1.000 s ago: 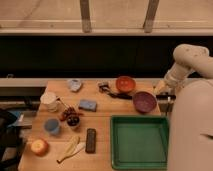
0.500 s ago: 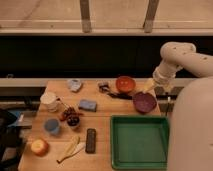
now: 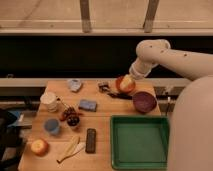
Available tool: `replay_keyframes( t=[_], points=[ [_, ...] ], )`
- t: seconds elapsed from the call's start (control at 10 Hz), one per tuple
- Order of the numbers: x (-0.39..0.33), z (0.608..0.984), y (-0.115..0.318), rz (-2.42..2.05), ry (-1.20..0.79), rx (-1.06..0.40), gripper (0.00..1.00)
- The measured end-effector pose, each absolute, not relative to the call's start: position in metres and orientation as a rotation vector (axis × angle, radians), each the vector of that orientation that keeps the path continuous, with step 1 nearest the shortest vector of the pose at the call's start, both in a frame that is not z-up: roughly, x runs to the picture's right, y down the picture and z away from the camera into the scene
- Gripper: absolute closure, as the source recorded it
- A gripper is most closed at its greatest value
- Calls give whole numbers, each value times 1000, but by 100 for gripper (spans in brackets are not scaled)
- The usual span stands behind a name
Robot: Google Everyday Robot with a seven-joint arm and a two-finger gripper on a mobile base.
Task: Place brush in red bowl
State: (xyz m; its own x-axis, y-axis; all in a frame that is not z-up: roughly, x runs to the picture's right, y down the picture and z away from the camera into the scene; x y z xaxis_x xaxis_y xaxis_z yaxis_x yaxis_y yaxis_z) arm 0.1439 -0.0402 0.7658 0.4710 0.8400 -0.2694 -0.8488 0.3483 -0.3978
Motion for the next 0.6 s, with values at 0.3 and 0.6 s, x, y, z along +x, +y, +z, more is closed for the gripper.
replay_keyframes(
  t=[0.3, 0.6],
  points=[
    [110, 746, -52, 1056, -132, -579, 25],
    [110, 748, -49, 1040, -126, -586, 25]
  ],
)
